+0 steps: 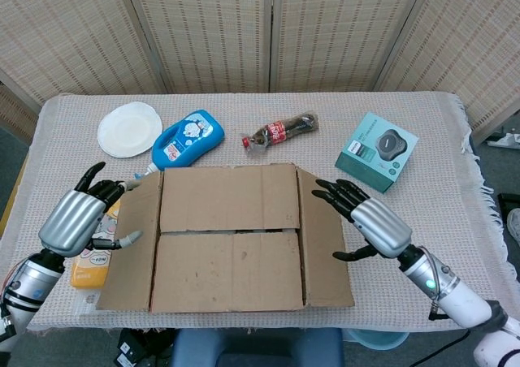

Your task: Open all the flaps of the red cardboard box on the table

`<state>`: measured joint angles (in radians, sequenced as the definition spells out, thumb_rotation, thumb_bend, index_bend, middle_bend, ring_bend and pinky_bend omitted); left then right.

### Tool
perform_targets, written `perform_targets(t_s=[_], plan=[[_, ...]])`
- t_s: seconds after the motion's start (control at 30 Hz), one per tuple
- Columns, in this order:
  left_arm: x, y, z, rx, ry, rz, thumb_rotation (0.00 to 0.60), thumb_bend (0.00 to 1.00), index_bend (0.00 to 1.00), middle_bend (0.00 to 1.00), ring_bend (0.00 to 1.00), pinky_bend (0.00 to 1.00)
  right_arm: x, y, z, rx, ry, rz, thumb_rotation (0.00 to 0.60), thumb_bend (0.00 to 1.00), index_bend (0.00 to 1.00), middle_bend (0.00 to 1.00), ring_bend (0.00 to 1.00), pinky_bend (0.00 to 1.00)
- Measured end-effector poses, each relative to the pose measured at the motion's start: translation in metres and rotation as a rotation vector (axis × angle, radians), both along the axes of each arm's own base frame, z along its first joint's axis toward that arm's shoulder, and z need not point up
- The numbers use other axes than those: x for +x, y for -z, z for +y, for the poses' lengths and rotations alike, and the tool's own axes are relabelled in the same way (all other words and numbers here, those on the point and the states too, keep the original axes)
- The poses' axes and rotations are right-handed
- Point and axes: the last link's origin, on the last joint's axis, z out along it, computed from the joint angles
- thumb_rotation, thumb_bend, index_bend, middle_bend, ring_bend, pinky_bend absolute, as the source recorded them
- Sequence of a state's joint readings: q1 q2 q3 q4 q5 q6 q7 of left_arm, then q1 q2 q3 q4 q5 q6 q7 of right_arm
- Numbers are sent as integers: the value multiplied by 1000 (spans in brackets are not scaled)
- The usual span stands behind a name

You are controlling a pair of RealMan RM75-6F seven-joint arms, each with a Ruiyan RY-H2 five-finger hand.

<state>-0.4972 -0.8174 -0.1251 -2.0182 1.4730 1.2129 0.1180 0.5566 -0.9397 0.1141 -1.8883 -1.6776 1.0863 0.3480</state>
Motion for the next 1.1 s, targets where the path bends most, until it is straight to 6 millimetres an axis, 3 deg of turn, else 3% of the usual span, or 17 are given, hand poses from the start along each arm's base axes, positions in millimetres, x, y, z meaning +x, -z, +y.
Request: perform_targets(t_s=[0.53,0.93,1.1], plan=[[-7,11,3,5,-19,3,128,237,212,304,307,0,49,67,-42,-10,-71,76,600,68,0,0,46,0],[-13,10,2,6,-35,5,131,237,215,299,304,0,69,100,-61,-35,-108,107,600,68,0,0,46,0],[-14,9,2,9,-36,5,132,237,215,299,302,0,74,102,-64,-70,-128,87,600,70,0,0,60,0]])
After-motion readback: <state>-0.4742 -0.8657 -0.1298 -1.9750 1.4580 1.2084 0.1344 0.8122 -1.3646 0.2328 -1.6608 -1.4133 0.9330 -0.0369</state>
